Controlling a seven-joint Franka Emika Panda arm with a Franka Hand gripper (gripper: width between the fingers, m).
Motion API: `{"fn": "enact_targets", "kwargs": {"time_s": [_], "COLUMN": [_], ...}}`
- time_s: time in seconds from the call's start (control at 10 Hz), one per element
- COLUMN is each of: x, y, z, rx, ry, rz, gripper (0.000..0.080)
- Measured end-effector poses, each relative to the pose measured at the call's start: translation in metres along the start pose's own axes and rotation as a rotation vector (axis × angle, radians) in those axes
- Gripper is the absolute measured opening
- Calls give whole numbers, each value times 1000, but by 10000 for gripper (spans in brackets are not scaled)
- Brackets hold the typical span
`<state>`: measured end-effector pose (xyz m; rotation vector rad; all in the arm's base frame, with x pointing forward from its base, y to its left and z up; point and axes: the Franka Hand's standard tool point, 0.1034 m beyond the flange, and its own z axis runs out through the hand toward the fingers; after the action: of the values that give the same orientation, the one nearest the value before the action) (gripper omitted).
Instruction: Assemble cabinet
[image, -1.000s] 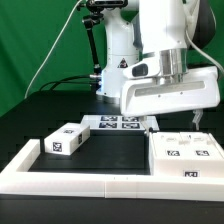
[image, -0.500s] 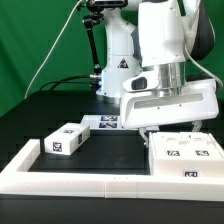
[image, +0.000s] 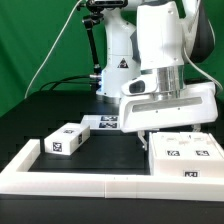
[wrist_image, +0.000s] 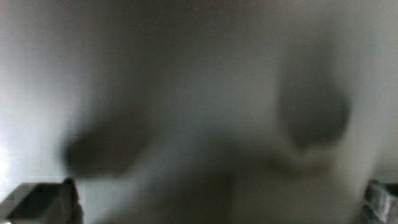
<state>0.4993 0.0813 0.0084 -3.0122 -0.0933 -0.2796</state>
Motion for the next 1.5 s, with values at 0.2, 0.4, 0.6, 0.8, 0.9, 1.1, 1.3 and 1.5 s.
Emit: {"fn": "enact_targets", "kwargs": {"time_s": [0.2,0.4,0.6,0.8,0.9,1.1,1.3,1.5], "x": [8,13,12,10,6,1,-2,2], "y": [-2,-5,-6,-7,-6,-5,-3,-2], "z": [3,6,6,6,7,8,5,-10], "rx": [4,8,8,8,7,5,2,-4], "ry": [8,11,12,11,5,2,4,19], "rz": [0,-1,-5,-14,-16,-32,-54,-80], "gripper": [797,752,574,238,238,22,4,2]}}
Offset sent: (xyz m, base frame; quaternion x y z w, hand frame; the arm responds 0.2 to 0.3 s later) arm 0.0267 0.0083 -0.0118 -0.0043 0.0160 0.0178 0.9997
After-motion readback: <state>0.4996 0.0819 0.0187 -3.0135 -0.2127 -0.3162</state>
